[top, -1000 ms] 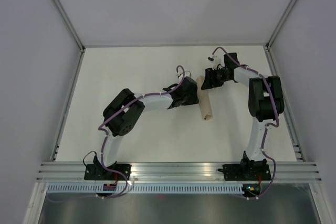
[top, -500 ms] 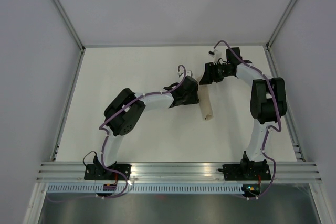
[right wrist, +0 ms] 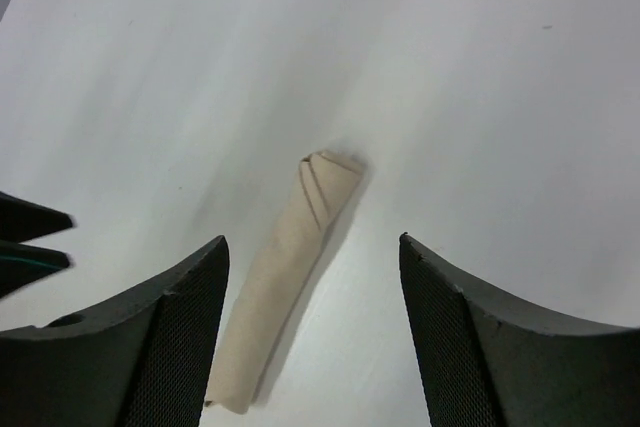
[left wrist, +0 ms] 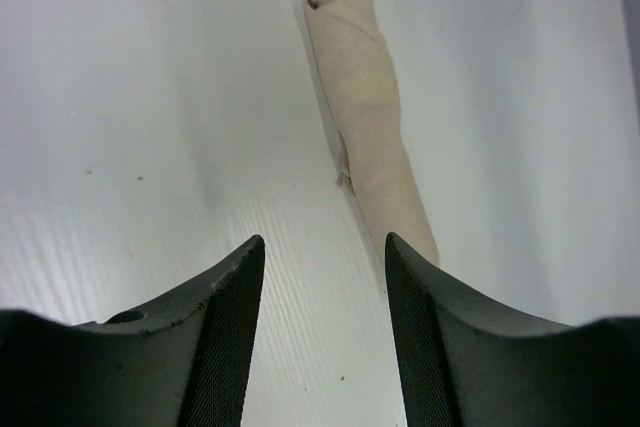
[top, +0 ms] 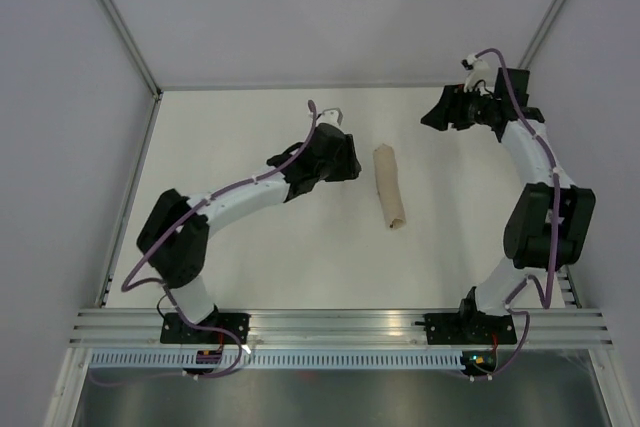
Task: Fold the napkin, place the utensils inside, and roll it up
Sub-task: Roll the napkin with the utensil
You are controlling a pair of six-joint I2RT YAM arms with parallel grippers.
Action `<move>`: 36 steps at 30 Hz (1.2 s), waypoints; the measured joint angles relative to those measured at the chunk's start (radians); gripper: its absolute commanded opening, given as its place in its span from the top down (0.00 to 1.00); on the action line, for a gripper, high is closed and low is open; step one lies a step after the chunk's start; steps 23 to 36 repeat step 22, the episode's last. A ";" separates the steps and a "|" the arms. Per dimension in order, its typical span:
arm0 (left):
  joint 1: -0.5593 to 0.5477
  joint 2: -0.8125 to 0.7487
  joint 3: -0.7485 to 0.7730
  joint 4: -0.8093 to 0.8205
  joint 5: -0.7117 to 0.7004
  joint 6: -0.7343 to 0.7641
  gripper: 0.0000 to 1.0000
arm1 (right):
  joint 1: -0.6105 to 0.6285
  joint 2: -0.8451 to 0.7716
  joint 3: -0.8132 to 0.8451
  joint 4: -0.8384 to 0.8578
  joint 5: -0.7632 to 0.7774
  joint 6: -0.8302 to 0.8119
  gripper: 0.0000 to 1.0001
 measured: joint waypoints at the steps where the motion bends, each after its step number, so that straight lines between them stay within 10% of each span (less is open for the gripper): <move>1: 0.004 -0.058 -0.020 -0.006 -0.003 0.013 0.42 | -0.034 -0.041 -0.016 0.002 0.005 -0.002 0.25; 4: 0.021 -0.213 -0.067 -0.041 -0.016 0.054 0.40 | -0.130 -0.169 -0.060 -0.013 0.027 -0.025 0.21; 6: 0.030 -0.308 -0.101 -0.060 -0.023 0.083 0.39 | -0.176 -0.248 -0.081 -0.043 0.048 -0.047 0.02; 18: 0.046 -0.616 -0.276 -0.158 -0.049 0.198 0.37 | -0.240 -0.467 -0.280 -0.131 0.101 -0.135 0.02; 36: 0.052 -0.653 -0.299 -0.165 -0.064 0.216 0.36 | -0.252 -0.481 -0.284 -0.124 0.113 -0.130 0.02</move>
